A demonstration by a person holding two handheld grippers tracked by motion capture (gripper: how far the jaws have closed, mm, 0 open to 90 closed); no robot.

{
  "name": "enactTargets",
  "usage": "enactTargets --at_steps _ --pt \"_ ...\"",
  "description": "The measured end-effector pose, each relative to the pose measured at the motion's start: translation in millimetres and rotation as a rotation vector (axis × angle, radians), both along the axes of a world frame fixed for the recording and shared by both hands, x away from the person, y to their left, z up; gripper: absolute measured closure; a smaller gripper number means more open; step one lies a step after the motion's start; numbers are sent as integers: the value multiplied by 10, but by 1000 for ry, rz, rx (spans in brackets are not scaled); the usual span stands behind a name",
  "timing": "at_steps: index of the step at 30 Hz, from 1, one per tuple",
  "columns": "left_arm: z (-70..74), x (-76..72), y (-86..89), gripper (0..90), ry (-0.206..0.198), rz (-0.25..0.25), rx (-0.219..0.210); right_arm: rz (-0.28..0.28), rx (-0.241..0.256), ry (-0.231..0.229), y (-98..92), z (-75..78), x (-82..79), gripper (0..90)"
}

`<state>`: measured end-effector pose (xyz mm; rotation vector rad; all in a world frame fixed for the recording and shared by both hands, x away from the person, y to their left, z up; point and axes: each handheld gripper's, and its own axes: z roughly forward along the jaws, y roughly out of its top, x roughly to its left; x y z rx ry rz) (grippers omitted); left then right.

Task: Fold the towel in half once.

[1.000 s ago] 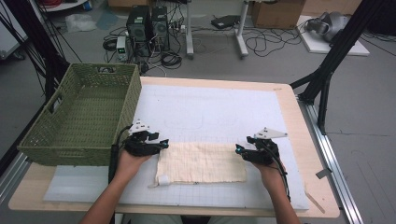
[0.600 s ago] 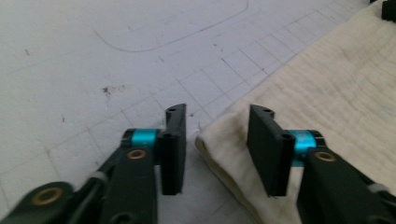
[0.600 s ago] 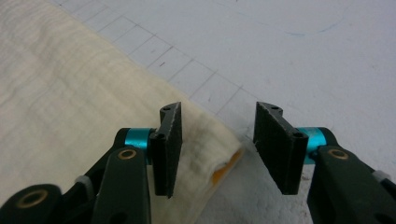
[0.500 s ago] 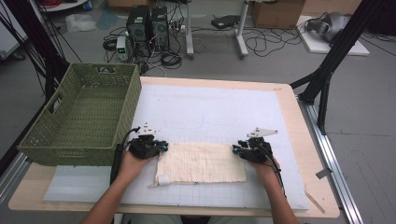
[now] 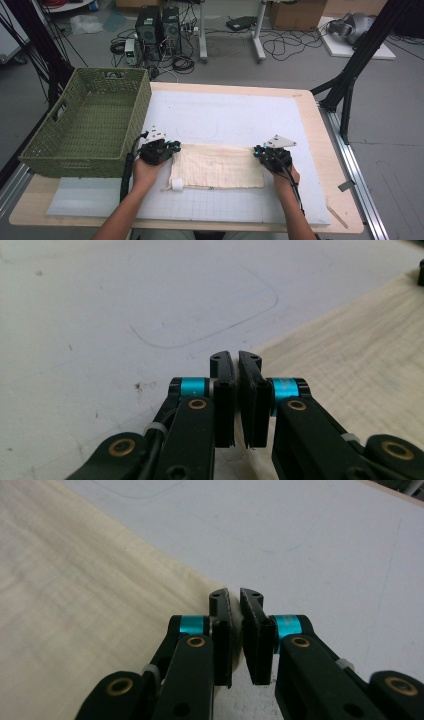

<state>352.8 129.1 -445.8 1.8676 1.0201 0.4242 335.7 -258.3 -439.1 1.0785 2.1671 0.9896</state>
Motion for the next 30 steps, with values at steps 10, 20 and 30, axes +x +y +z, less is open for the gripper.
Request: enactTargets --at_steps 10,20,30 --pt "-34 58 -38 765 25 23 65 -94 -67 20 27 -80 67 721" --pt "159 -57 135 504 -76 -74 -92 -113 51 -32 -271 78 -172 353" --pt "282 -204 142 279 -142 -145 -168 -40 148 -39 -419 195 -443 162"
